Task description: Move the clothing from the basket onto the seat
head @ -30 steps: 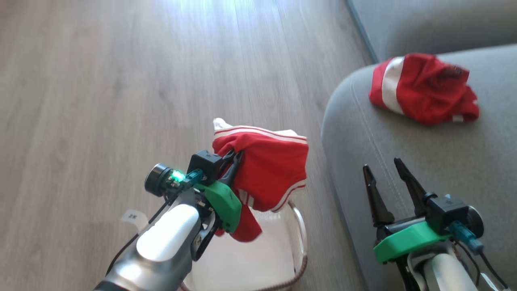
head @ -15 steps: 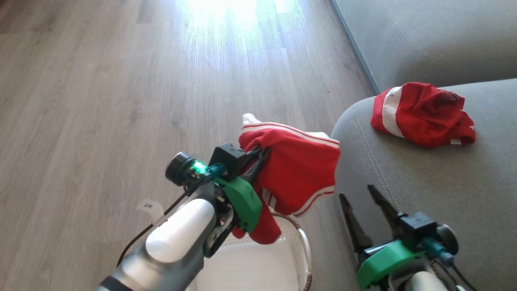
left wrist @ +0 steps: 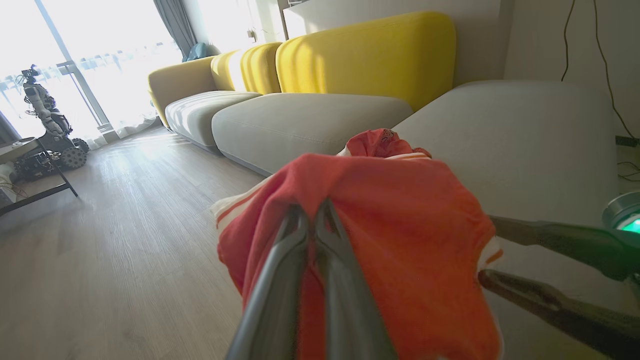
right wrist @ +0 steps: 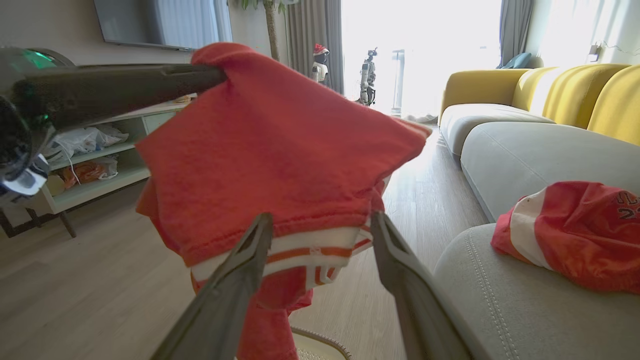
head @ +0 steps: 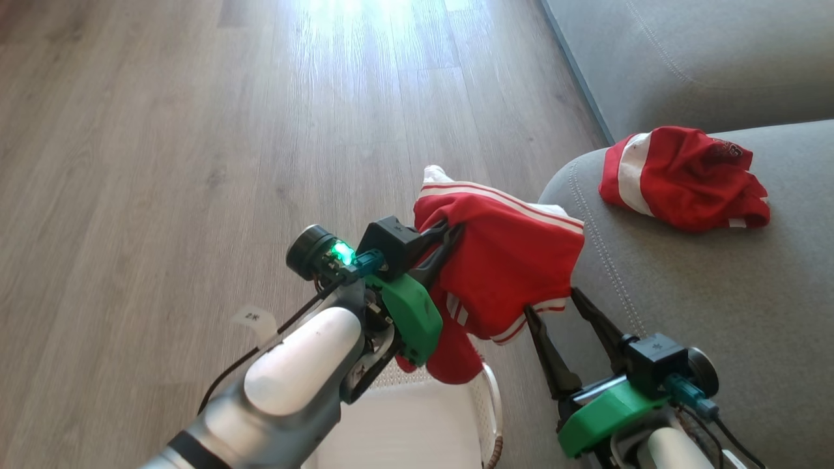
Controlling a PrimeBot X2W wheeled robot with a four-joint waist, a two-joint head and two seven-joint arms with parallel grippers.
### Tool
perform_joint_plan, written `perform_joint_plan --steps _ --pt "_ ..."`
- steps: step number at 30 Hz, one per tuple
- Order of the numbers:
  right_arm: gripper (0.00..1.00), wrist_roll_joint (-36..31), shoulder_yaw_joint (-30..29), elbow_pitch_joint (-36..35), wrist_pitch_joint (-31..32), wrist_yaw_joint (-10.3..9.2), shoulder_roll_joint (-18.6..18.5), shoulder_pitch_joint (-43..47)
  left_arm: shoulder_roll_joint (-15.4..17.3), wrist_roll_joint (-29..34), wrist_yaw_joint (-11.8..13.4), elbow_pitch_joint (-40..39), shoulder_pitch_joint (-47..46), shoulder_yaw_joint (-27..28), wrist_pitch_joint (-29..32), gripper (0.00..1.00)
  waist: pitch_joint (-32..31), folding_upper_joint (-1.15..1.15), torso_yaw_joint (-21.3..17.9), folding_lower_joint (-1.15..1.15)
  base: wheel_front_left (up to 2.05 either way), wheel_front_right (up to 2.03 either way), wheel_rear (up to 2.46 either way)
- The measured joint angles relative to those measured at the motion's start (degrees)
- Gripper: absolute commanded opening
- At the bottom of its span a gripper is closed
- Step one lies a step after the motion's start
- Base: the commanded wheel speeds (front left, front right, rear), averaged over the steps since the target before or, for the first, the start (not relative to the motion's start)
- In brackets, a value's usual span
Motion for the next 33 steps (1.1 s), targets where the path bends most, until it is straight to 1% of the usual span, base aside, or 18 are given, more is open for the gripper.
perform_joint_plan --steps 5,8,11,17,20,26,27,28,29,30,33 --pt "1.00 0.1 0.3 -1.6 0.0 0.00 0.0 -0.1 0.2 0.0 0.0 -0.1 0.0 -0.7 0.0 0.00 0.4 0.00 0.3 0.00 0.00 0.00 0.00" --pt "1.00 0.7 0.3 -1.4 0.0 0.00 0.0 -0.2 0.2 0.0 0.1 -0.3 0.0 -0.8 -0.1 0.00 0.6 0.00 0.5 0.00 0.00 0.00 0.00" --pt "1.00 1.5 0.3 0.7 0.0 0.00 0.0 -1.7 0.2 0.0 0.5 -0.8 0.1 -1.0 -0.1 0.00 0.9 0.00 0.9 0.00 0.00 0.00 0.00" --pt "1.00 3.5 0.6 7.3 0.0 0.00 0.0 -8.4 0.0 0.0 0.5 -2.1 0.0 -1.7 -0.5 0.00 1.5 0.00 1.9 0.00 0.00 0.00 0.00" --pt "1.00 3.8 2.6 10.6 0.0 0.00 0.0 -11.5 0.0 0.0 0.5 -2.6 0.0 -2.2 -0.9 0.00 1.8 0.00 2.4 0.00 0.00 0.00 0.00" --pt "1.00 8.1 10.5 15.3 0.1 0.00 -0.8 -16.1 0.0 0.0 0.5 -3.0 0.1 -2.7 -1.3 0.00 2.1 0.00 2.9 0.00 0.00 0.00 0.00" --pt "0.93 8.7 11.3 15.8 0.1 0.00 -1.0 -16.6 0.0 0.0 0.5 -3.0 0.1 -2.7 -1.3 0.00 2.1 0.00 2.9 0.00 0.00 0.00 0.00" --pt "0.59 9.6 12.4 16.5 0.1 0.00 -1.4 -17.7 0.0 -0.1 0.5 -3.0 0.1 -2.7 -1.3 0.00 2.2 0.00 2.9 0.00 0.00 0.00 0.00" --pt "0.02 9.8 12.7 16.8 0.1 0.00 -1.6 -18.1 0.0 -0.1 0.5 -3.0 0.1 -2.7 -1.4 0.00 2.2 0.00 2.9 0.00 0.00 0.00 0.00" --pt "0.00 10.0 12.9 17.2 0.1 0.00 -1.8 -18.4 0.0 -0.2 0.5 -3.0 0.2 -2.7 -1.5 0.00 2.2 0.00 2.9 0.00 0.00 0.00 0.00" --pt "0.00 10.1 12.3 17.6 0.1 0.00 -2.5 -18.7 0.1 -0.6 0.6 -2.8 0.4 -2.7 -1.5 0.00 2.3 0.00 2.6 0.00 0.00 0.00 0.00"
